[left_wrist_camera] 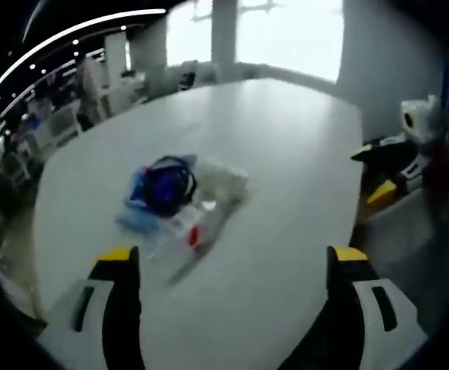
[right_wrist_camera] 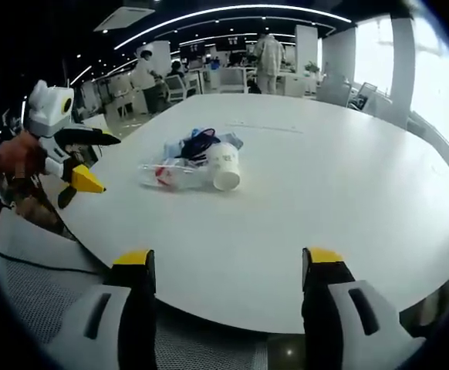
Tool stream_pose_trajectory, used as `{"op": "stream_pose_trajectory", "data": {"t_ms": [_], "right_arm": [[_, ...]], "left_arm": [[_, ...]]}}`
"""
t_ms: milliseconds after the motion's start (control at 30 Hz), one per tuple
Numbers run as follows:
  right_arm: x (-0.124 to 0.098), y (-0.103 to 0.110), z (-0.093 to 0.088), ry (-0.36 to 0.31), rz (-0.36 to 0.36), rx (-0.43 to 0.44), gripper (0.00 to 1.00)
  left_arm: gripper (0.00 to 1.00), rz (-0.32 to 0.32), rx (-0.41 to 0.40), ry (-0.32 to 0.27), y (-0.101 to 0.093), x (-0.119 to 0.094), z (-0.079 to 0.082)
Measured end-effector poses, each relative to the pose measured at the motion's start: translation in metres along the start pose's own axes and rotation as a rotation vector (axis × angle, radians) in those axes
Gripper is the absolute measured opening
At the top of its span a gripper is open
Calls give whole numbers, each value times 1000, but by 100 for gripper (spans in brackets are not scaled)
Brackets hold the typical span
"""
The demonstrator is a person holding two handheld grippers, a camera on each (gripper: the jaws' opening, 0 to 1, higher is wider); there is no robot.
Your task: Arrange the tabletop items into an orderly group along one side of the table until the central work area is clear of visible clutter.
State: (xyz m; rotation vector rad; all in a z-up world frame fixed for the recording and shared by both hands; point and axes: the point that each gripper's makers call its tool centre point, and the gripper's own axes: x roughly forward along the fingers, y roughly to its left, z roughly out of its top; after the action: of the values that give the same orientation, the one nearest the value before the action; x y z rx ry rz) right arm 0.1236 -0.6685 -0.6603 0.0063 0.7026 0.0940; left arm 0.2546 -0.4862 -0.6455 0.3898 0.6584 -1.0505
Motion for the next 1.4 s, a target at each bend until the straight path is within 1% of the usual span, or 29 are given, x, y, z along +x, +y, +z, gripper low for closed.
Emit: {"op": "stream_pose_trajectory", "data": {"t_ms": [133,367,467,533,600,867,1067,1200,1300,1400], "right_arm": [[0,0,0,1,-2,-1,78],[0,-2,0,1,-6,7,78],[0,-2,0,1,-7,7,77],[-1,-2,0,2,-8,12,77],[0,-2,1,-1,-8,5,77],[1,-2,0,6,-9,5,77],[1,-3,-2,11,-11,5,77],[2,-4,-2,12,-14,6,77],[1,-5,-2,11,-19,9,77],[-1,-6,1,-4,-27,10,76]], "left_arm": [[96,-25,24,11,5,8,6],[96,-82,164,106,9,26,-3],[96,-100,197,130,10,35,-3],[95,-106,197,131,11,38,-3],[95,-119,200,148,10,43,-6],[95,-148,275,217,15,64,-17],[94,-162,310,254,20,78,-22],[95,-194,314,260,19,86,-20],[95,-198,335,278,21,93,-21],[95,-206,349,295,24,101,-20]]}}
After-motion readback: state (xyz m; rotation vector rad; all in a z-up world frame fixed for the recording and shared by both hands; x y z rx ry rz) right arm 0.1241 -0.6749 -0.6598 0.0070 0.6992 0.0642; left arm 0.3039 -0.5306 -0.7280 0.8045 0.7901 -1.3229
